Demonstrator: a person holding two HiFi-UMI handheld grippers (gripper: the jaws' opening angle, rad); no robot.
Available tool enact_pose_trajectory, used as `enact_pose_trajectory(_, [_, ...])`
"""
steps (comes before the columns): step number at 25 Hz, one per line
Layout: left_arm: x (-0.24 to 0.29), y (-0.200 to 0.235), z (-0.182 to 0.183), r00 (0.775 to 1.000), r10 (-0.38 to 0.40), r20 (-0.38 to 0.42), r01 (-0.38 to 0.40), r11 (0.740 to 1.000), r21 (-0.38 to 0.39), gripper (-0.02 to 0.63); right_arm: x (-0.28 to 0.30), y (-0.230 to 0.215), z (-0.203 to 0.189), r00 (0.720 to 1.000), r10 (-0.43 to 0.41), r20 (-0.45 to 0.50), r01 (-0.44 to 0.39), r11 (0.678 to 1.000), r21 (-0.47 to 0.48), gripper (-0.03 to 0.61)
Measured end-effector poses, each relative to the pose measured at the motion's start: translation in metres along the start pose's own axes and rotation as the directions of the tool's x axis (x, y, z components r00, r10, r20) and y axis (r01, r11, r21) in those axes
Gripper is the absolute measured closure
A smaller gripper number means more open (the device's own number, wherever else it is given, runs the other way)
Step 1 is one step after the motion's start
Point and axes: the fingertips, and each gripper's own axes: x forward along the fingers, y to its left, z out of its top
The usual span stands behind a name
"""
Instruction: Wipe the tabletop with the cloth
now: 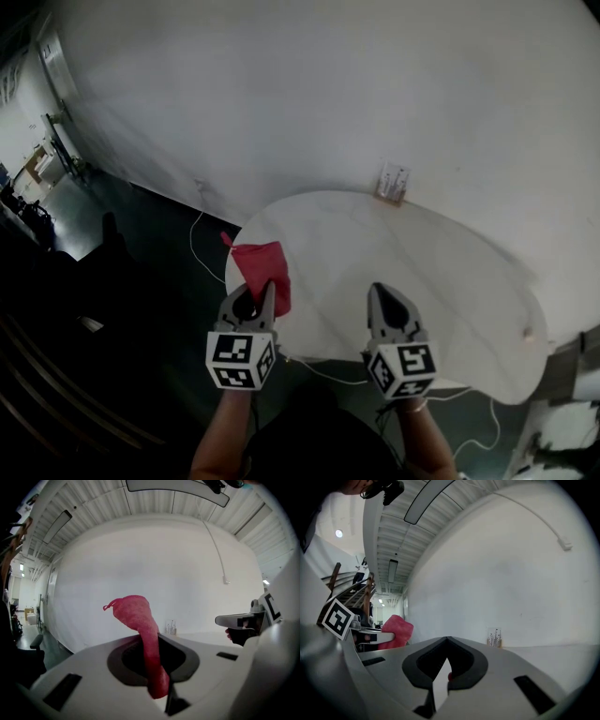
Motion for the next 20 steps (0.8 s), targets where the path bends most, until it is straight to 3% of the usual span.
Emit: enact_pose_trajectory(20, [-0.0015, -0.0063, -0.0016, 1.0, 0.01, -0.001, -0.01, 1.0, 0.011, 0.569, 0.005, 0.0051, -0.0071, 0.998, 0.057, -0.009, -0.057, 0.998, 0.009, 0.577])
